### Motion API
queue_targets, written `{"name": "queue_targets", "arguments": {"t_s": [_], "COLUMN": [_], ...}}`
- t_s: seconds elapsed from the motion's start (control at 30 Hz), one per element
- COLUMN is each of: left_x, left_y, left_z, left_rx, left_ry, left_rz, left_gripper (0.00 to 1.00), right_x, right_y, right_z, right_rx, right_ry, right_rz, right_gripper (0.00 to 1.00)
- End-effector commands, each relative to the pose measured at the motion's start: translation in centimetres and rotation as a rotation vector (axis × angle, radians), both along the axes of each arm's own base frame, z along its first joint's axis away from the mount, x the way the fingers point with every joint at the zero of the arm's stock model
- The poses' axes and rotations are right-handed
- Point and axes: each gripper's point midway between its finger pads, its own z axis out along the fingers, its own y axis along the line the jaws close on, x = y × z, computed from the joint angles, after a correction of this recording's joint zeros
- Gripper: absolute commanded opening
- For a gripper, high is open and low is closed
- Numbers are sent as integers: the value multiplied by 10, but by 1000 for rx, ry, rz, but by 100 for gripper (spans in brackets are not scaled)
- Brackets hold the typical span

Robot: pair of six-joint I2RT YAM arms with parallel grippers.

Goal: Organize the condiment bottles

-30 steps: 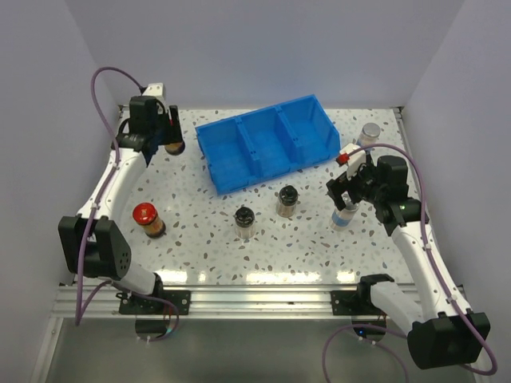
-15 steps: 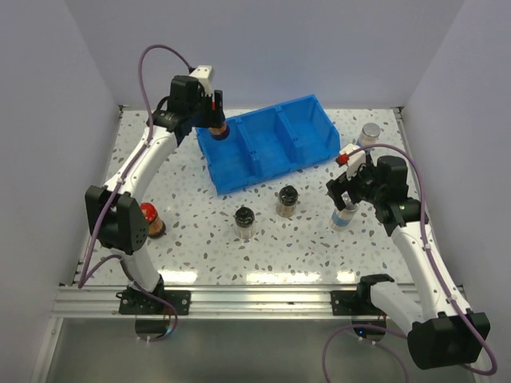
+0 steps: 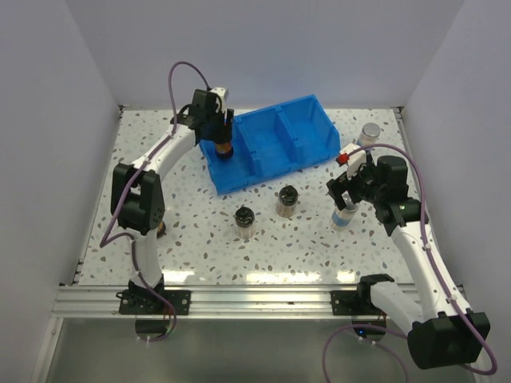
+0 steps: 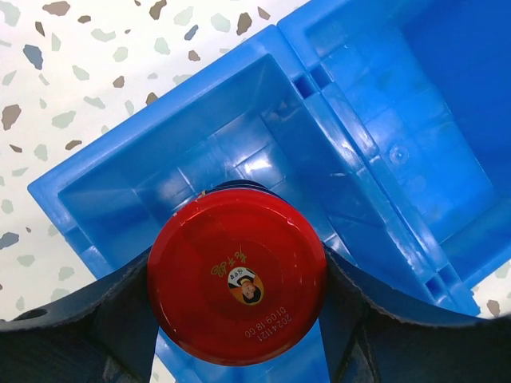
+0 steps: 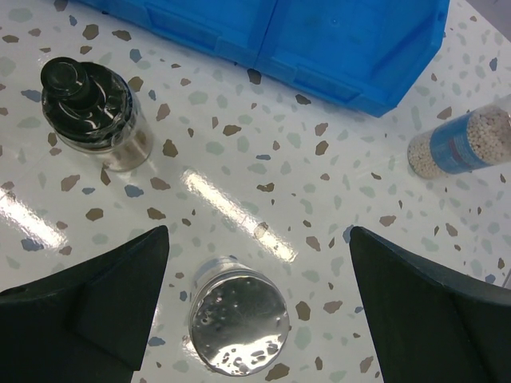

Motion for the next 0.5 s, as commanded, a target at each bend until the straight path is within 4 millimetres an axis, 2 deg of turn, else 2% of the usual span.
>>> {"name": "queue_targets", "arguments": {"t_s": [0.0, 0.1, 0.3, 0.47], "left_x": [33, 37, 39, 37], "left_y": [-7, -5, -3, -4], "left_z": [48, 40, 20, 32], "left_rx": [-30, -12, 10, -7], "left_ry": [-203, -202, -179, -220], "left_rz": [9, 22, 26, 36], "left_gripper": [0, 4, 24, 56], "right_x": [4, 4, 5, 5], "right_y": [-2, -3, -3, -4], "right_z": [6, 6, 6, 5], "right_rx": [-14, -15, -18, -24], "right_ry": [-39, -39, -40, -42], "right_rz": [-4, -7, -8, -12], "right_gripper": [99, 99, 99, 99]}}
